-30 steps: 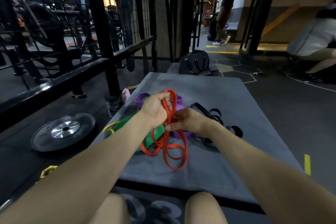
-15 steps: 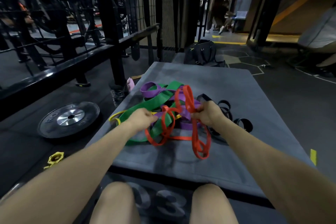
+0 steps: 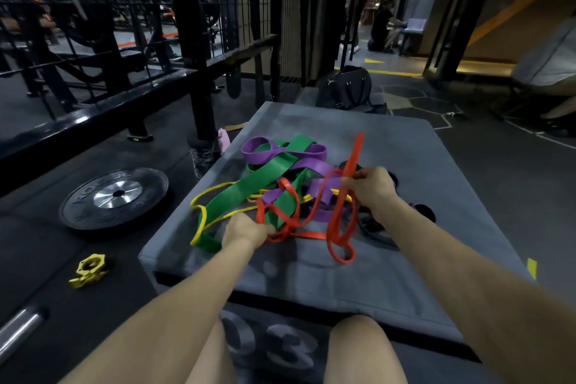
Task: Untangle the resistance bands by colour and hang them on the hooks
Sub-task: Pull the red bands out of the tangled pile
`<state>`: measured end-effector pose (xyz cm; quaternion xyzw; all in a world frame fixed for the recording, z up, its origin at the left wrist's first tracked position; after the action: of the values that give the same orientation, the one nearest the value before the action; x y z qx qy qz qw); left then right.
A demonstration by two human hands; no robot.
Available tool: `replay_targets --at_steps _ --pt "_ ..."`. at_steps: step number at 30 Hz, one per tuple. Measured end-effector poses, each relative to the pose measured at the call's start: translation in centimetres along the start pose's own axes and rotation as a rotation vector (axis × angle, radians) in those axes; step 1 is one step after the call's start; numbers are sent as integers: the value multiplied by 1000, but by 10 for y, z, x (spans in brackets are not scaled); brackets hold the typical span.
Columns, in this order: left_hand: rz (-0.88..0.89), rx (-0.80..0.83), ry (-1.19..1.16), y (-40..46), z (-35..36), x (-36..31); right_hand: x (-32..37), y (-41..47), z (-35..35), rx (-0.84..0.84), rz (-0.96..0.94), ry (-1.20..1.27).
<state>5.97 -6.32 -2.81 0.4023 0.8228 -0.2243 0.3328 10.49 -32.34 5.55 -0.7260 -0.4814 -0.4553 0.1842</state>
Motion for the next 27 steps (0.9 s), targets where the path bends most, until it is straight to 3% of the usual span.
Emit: replay_targets --at_steps 3,9,16,23,25,27 --pt "-2 16 -245 10 -13 -21 4 15 -9 -67 84 83" --pt "-108 275 -640 13 -46 -70 22 29 -16 -121 172 261" --pt "-16 315 -496 2 -84 -123 62 29 -29 -126 184 412" --pt "165 222 -70 7 -109 -142 87 36 -54 -207 97 389" --pt "106 215 -133 9 -110 -140 90 39 -56 -219 92 412" --pt "-55 300 -401 4 -106 -140 93 42 -53 -207 102 448"
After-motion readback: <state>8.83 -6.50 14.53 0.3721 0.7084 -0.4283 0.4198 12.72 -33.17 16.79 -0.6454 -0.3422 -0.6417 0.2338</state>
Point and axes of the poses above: each hand's wrist, its own y-axis towards the middle knuckle, its own z-axis out of the palm, x = y × z, the point moved 7 cm from there along y, towards the middle knuckle, and after that the axes turned 15 degrees about -x, right-handed, at the moved point
